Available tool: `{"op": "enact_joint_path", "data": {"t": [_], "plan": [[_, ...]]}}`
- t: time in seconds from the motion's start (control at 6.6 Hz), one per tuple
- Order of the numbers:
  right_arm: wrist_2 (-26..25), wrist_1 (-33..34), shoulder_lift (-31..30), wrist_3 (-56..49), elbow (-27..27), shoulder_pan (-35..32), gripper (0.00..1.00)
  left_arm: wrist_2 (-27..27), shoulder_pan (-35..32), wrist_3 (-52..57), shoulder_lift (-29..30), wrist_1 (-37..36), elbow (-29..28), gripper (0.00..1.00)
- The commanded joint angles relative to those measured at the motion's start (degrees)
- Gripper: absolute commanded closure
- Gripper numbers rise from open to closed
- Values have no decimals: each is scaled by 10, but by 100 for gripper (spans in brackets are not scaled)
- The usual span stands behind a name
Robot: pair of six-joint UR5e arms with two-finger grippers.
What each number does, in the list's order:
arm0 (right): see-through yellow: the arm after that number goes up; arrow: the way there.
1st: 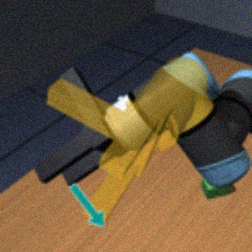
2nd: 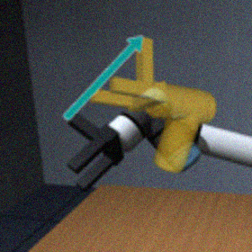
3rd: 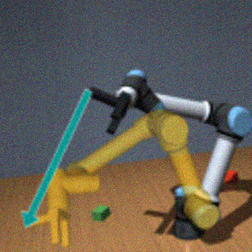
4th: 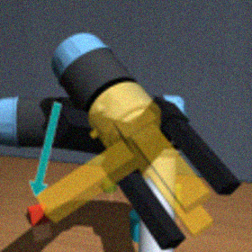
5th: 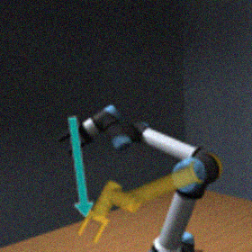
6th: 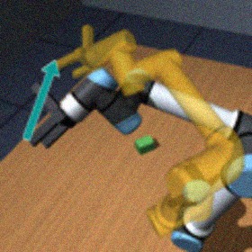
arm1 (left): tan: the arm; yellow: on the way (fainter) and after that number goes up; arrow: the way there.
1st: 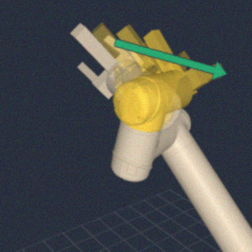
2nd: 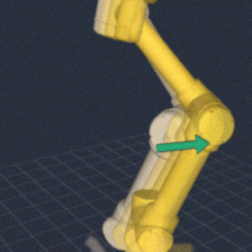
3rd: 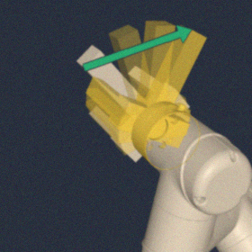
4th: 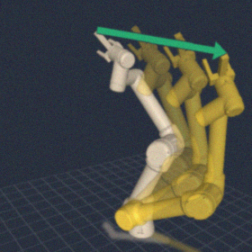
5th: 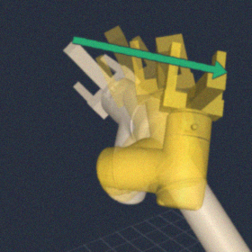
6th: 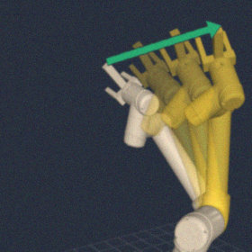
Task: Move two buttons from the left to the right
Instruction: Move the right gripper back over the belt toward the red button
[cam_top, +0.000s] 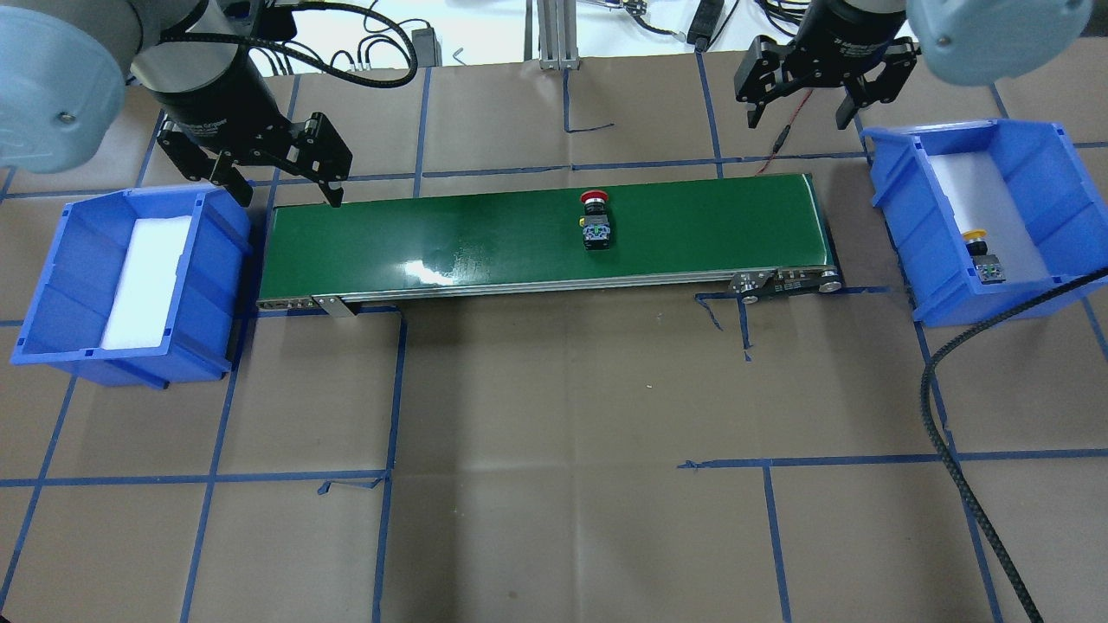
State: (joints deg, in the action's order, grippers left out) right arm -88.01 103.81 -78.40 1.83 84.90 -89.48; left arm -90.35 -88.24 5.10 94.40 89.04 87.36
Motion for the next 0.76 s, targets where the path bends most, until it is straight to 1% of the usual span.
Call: {"op": "enact_joint_path", "data": {"t": [0.0,0.15,0.45,0.61], "plan": [[2,103,-11,2,80,-10,0,0,0,1,-1,0,0,0],[2,115,-2,2,84,-10,0,0,0,1,0,0,0,0],[70,121,16,0,82,-10,0,0,0,1,0,0,0,0],[67,142,18,-1,87,-10,0,0,0,1,0,0,0,0]]}}
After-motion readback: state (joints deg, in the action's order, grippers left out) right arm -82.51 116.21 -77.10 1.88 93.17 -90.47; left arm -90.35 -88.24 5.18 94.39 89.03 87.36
